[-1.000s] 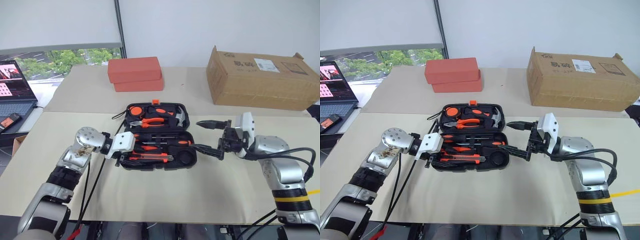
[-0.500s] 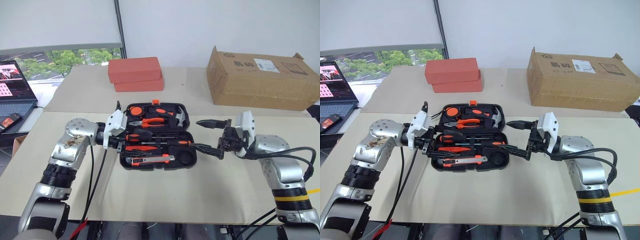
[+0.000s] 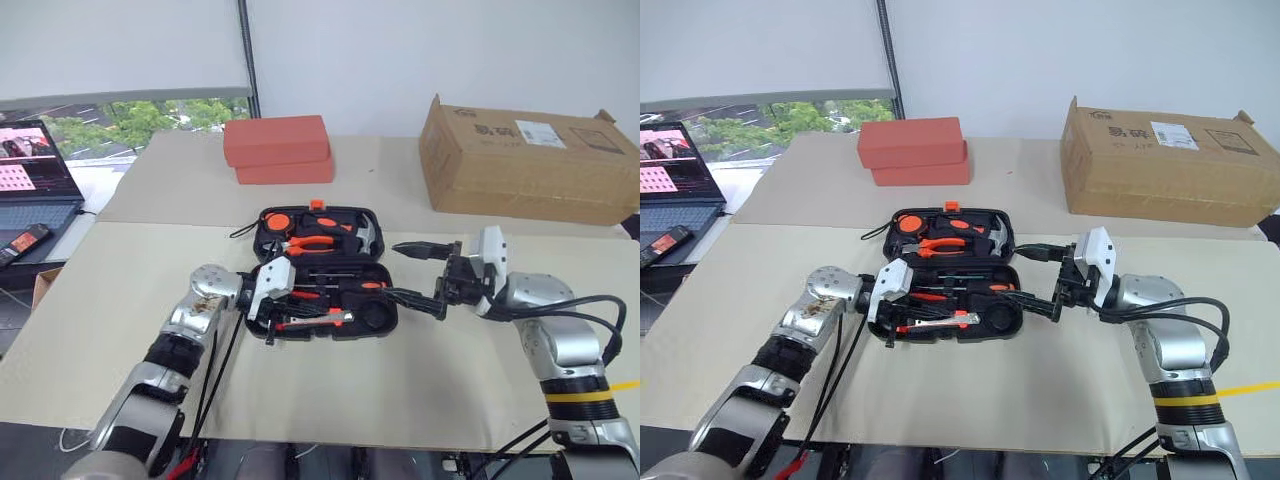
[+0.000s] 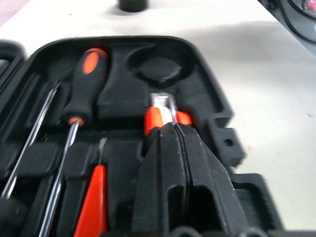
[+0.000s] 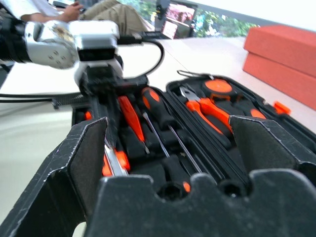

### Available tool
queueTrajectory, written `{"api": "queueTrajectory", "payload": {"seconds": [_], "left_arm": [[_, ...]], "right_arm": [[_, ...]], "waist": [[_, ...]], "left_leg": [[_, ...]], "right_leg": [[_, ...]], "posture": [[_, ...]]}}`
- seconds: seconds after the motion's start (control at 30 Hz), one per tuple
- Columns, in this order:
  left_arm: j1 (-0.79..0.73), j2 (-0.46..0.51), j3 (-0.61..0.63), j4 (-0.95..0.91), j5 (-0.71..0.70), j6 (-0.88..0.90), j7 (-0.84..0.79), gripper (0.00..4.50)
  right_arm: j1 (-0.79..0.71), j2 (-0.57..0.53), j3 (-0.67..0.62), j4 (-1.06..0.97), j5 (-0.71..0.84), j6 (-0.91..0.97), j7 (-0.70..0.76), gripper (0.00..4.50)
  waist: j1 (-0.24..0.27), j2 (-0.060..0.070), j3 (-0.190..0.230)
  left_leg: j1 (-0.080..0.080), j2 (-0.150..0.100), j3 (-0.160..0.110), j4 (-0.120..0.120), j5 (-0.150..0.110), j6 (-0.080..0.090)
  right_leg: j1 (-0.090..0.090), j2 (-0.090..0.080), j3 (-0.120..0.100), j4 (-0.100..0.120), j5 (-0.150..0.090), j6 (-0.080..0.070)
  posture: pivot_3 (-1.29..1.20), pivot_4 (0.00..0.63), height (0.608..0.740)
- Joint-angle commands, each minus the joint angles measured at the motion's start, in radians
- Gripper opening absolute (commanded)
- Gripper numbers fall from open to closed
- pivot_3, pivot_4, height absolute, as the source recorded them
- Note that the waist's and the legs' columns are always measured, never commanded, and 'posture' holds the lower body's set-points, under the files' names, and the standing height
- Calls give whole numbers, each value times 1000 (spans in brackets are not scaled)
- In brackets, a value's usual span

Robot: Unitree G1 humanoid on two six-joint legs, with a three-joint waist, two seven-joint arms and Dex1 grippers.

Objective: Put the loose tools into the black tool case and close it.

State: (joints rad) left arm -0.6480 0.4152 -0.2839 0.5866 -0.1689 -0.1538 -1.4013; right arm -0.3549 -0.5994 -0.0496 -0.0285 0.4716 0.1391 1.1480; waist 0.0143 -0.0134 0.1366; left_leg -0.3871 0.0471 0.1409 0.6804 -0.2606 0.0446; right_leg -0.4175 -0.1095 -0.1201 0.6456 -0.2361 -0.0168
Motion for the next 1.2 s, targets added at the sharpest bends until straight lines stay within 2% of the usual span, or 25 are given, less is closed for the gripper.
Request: {"api": "queueTrajectory", "payload": {"seconds": [0.03, 0.17, 0.27, 0.37, 0.43, 0.53, 0.57, 0.63, 0.8, 0.87, 0.9, 0.93, 0.97, 1.03, 1.1, 1.2], "left_arm": [[34, 5, -82, 192, 141, -74, 14, 20], [23, 1, -88, 237, 150, -112, 9, 20], [16, 0, -65, 202, 122, -135, 6, 20], [14, 13, -9, 88, 50, -96, -3, 20], [14, 23, 60, -55, -54, 24, -1, 20], [29, 58, 123, -235, -156, 173, -3, 725], [35, 71, 134, -279, -171, 202, 0, 1124], [46, 100, 154, -375, -206, 267, 6, 1832], [61, 148, 205, -578, -280, 405, 63, 3479], [78, 167, 206, -635, -273, 419, 82, 4241], [86, 174, 205, -657, -274, 430, 89, 4447], [94, 180, 205, -679, -279, 442, 96, 4500], [101, 186, 205, -698, -286, 456, 102, 4500], [117, 196, 209, -736, -296, 474, 114, 4500], [131, 200, 211, -756, -297, 481, 123, 4500], [146, 205, 201, -766, -288, 480, 128, 4500]], "right_arm": [[5, -9, -19, -21, -1, -26, 0, 4500], [29, -22, -36, -23, -5, -29, 2, 4500], [50, -43, -59, -20, -20, -12, -34, 4500], [72, -90, -111, 27, -46, -19, -69, 4500], [102, -157, -133, 82, -99, -38, -78, 4500], [138, -259, -121, 126, -181, 32, -110, 4500], [142, -282, -109, 141, -215, 40, -133, 4500], [133, -304, -103, 174, -241, 63, -157, 4500], [120, -330, -80, 204, -263, 127, -147, 4500], [110, -327, -73, 213, -263, 138, -139, 4500], [106, -328, -69, 219, -267, 141, -136, 4500], [103, -332, -64, 223, -270, 145, -130, 4008], [103, -337, -60, 227, -272, 151, -125, 3764], [105, -348, -56, 256, -281, 145, -117, 2952], [107, -353, -55, 291, -292, 116, -109, 2465], [98, -350, -53, 329, -299, 85, -102, 1405]], "waist": [[-1, 3, -6], [-3, 7, -10], [-5, 8, -13], [-5, 9, -13], [-4, 8, -12], [-6, 7, -11], [-6, 7, -11], [-8, 7, -11], [-11, 5, -8], [-11, 5, -7], [-11, 4, -7], [-11, 4, -7], [-10, 5, -7], [-9, 5, -6], [-8, 5, -6], [-6, 4, -6]], "left_leg": [[2, 0, 0, 0, 0, 1], [15, 1, -1, 0, -2, 2], [16, 2, -1, 0, -2, 1], [16, 2, -1, 0, -2, 1], [13, 2, -1, 0, -1, 1], [-2, 1, 0, 0, -1, 2], [-6, 1, 0, 0, 0, 2], [-7, 0, 1, 1, 6, -8], [-7, 0, 1, -1, 5, -7], [-6, 0, 1, -1, 3, -5], [-6, 0, 1, -1, 2, -3], [-5, 0, 1, -1, 2, -3], [-4, 0, 1, -1, 2, -2], [-4, 0, 1, -1, 2, -2], [-4, 0, 1, -1, 2, -3], [-4, 0, 1, -1, 3, -4]], "right_leg": [[3, 0, 0, 0, 0, 0], [15, -3, 0, -2, -5, 7], [15, -4, 0, -2, -4, 8], [14, -4, 1, -1, -4, 8], [12, -4, 1, -1, -4, 8], [-1, -3, 1, -1, -1, 2], [-6, -2, 1, 1, 1, 0], [-7, -1, 1, 0, 0, 0], [-5, 0, 1, -4, -1, 1], [-5, -1, 1, -4, -4, 7], [-4, -1, 1, -4, -4, 8], [-4, -1, 2, -3, -4, 8], [-3, -1, 2, -3, -4, 9], [-3, -1, 2, -3, -4, 9], [-4, -1, 2, -3, -4, 8], [-3, -1, 2, -3, -4, 8]], "posture": [[0, 150, 711], [0, 150, 711], [0, 150, 711], [0, 150, 711], [0, 150, 711], [0, 150, 711], [0, 150, 711], [0, 150, 711], [0, 150, 711], [0, 150, 711], [0, 150, 711], [0, 150, 711], [0, 150, 711], [0, 150, 711], [0, 150, 711], [0, 150, 711]]}}
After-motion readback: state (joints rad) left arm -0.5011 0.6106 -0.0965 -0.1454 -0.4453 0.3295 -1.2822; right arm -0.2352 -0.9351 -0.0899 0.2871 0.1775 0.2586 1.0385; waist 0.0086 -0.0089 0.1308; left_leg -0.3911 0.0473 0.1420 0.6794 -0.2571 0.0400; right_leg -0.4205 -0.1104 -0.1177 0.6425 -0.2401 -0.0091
